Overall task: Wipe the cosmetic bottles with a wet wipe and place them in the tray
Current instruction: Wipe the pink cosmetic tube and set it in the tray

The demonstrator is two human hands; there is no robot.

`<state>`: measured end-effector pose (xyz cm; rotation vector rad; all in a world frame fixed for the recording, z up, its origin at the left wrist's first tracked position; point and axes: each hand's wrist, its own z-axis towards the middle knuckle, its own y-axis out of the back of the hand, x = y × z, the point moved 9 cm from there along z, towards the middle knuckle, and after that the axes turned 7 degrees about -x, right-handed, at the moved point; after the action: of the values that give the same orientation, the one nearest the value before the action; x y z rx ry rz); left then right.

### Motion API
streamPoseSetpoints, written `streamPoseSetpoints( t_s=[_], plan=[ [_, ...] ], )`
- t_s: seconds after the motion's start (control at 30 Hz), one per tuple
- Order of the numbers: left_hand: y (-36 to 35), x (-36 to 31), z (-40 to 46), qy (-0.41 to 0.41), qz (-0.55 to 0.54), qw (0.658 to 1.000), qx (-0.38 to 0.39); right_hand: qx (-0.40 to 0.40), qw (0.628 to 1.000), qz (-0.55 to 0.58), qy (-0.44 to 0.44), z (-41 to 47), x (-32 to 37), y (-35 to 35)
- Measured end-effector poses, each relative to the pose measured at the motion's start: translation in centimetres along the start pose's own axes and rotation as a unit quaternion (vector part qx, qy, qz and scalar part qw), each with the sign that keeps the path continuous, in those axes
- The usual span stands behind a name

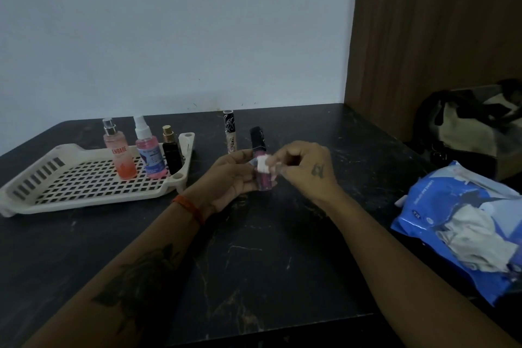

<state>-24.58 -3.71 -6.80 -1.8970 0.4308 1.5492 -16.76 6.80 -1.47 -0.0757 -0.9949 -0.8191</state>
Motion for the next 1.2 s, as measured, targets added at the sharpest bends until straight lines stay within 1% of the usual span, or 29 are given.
streamPoseSetpoints(
  t_s=[0.03,0.07,0.17,0.2,0.3,0.33,0.37,0.4,0.43,0.47,0.5,0.57,0.6,0.63,0.67,0.77,0.8,0.83,0.93,0.97,1.0,1.03,1.13,1.17,1.2],
  plan=[
    [-0.2,0.0,0.0,-0.001,-0.005,1.0,0.007,-0.038,0.999,0.008,0.011,0.1,0.2,0.7],
    [-0.3,0.0,0.0,-0.002,-0.007,1.0,0.014,-0.052,0.998,0.017,0.016,0.2,0.3,0.8],
    [-0.4,0.3,0.0,0.006,-0.006,1.0,0.025,-0.004,1.0,0.016,0.015,0.0,0.3,-0.6],
    [-0.4,0.4,0.0,0.01,-0.004,1.0,0.025,-0.003,1.0,0.009,0.01,0.1,0.1,-0.7],
    [-0.5,0.3,0.0,0.01,-0.008,0.999,0.029,-0.069,0.997,0.019,-0.003,0.4,-0.2,0.9],
    [-0.5,0.2,0.0,0.008,-0.014,0.999,0.03,-0.073,0.997,0.038,-0.005,0.5,-0.3,1.1],
    [-0.5,0.1,0.0,0.006,-0.018,0.999,0.027,-0.055,0.997,0.051,-0.007,0.4,-0.3,0.8],
    [-0.4,0.1,0.0,0.005,-0.016,1.0,0.024,-0.019,0.999,0.048,-0.01,0.3,-0.3,0.2],
    [-0.3,0.1,0.0,0.004,-0.009,1.0,0.02,0.019,0.999,0.035,-0.015,0.0,-0.3,-0.6],
    [-0.3,0.1,-0.1,0.006,-0.002,1.0,0.019,0.039,0.999,0.021,-0.02,-0.1,-0.4,-1.0],
    [-0.3,0.1,-0.1,0.007,0.001,1.0,0.018,0.034,0.999,0.01,-0.022,-0.1,-0.5,-0.9],
    [-0.4,-0.1,-0.1,0.002,-0.011,1.0,0.021,-0.016,1.0,-0.004,-0.018,0.2,-0.5,0.2],
    [-0.5,-0.2,-0.1,0.001,-0.021,1.0,0.023,-0.026,1.0,0.0,-0.016,0.3,-0.4,0.5],
    [-0.5,-0.2,-0.1,0.001,-0.026,0.999,0.026,-0.013,1.0,0.008,-0.017,0.3,-0.3,0.4],
    [-0.4,-0.2,-0.1,0.002,-0.022,0.999,0.025,0.021,0.999,0.015,-0.023,0.1,-0.2,-0.2],
    [0.0,-0.2,-0.1,0.003,-0.003,1.0,0.021,0.144,0.989,-0.002,-0.044,-0.7,-0.3,-2.1],
    [-0.1,-0.2,-0.1,0.001,-0.002,1.0,0.024,0.154,0.987,-0.01,-0.041,-0.8,-0.3,-2.1],
    [-0.2,-0.1,-0.1,0.001,-0.003,1.0,0.027,0.136,0.99,-0.011,-0.034,-0.6,-0.1,-1.7],
    [-0.7,0.1,-0.1,0.01,-0.018,0.999,0.042,-0.018,1.0,-0.003,0.006,0.2,0.5,0.8],
    [-0.8,0.2,-0.1,0.012,-0.022,0.999,0.046,-0.042,0.999,0.002,0.019,0.2,0.8,1.1],
    [-0.8,0.2,-0.1,0.016,-0.023,0.998,0.048,-0.038,0.999,0.007,0.024,0.1,1.0,0.8],
    [-0.8,0.3,-0.1,0.019,-0.022,0.999,0.046,-0.012,1.0,0.012,0.022,-0.1,0.9,0.1],
    [-0.5,0.1,-0.1,0.013,-0.007,0.999,0.033,0.104,0.994,0.008,-0.015,-0.6,0.0,-2.0],
    [-0.4,0.1,-0.1,0.009,-0.005,0.999,0.032,0.11,0.994,0.008,-0.021,-0.6,0.0,-2.1],
    [-0.5,0.0,-0.1,0.006,-0.007,0.999,0.034,0.079,0.997,0.009,-0.01,-0.4,0.2,-1.5]
  ],
)
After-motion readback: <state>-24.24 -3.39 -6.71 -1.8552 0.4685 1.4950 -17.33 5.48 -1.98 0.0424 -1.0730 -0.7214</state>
